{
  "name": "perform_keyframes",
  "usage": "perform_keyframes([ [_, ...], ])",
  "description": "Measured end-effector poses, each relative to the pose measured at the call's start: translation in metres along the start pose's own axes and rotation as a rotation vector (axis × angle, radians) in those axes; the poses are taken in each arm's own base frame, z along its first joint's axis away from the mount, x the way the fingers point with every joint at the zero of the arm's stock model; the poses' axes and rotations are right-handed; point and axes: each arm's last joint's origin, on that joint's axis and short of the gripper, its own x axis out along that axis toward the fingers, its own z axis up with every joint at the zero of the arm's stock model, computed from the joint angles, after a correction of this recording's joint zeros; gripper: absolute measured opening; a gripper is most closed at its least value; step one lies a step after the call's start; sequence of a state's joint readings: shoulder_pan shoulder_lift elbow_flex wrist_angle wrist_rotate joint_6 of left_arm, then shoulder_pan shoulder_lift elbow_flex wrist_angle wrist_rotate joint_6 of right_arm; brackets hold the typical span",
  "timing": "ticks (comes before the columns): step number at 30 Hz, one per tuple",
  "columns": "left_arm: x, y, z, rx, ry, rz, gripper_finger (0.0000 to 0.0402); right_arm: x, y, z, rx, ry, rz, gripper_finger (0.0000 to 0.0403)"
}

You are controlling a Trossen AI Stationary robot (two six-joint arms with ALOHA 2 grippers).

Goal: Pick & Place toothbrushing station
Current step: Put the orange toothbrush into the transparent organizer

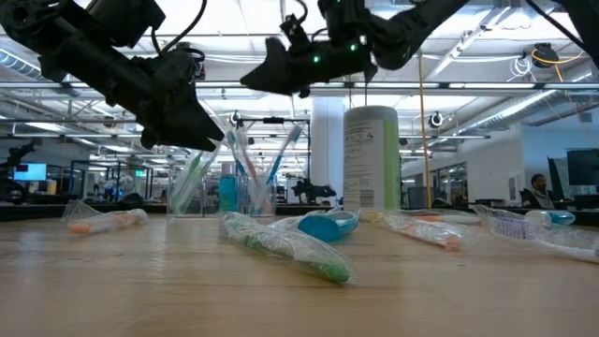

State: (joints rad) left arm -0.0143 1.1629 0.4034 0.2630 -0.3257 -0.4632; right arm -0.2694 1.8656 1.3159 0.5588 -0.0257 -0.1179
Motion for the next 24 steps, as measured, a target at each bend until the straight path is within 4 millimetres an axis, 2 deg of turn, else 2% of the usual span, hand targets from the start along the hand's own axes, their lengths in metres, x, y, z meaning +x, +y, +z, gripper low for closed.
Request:
perform_keyframes([
  [9,-0.001,-0.004,-0.002,-0.039,0.044,-0.09,0.0191,-0.034,0.004,0.026,0.026,0.193,0.012,0.0135],
  [15,-0.002,-0.007,-0.003,-0.056,0.05,-0.102,0.0191,-0.061,0.008,0.057,0.02,0.179,0.029,0.0127],
  [20,-0.003,-0.011,-0.005,-0.073,0.059,-0.118,0.0191,-0.09,0.023,0.075,0.01,0.243,0.088,0.0116],
  [24,-0.005,-0.013,-0.009,-0.123,0.092,-0.115,0.0191,-0.113,0.042,0.072,0.03,0.418,0.156,0.0101],
])
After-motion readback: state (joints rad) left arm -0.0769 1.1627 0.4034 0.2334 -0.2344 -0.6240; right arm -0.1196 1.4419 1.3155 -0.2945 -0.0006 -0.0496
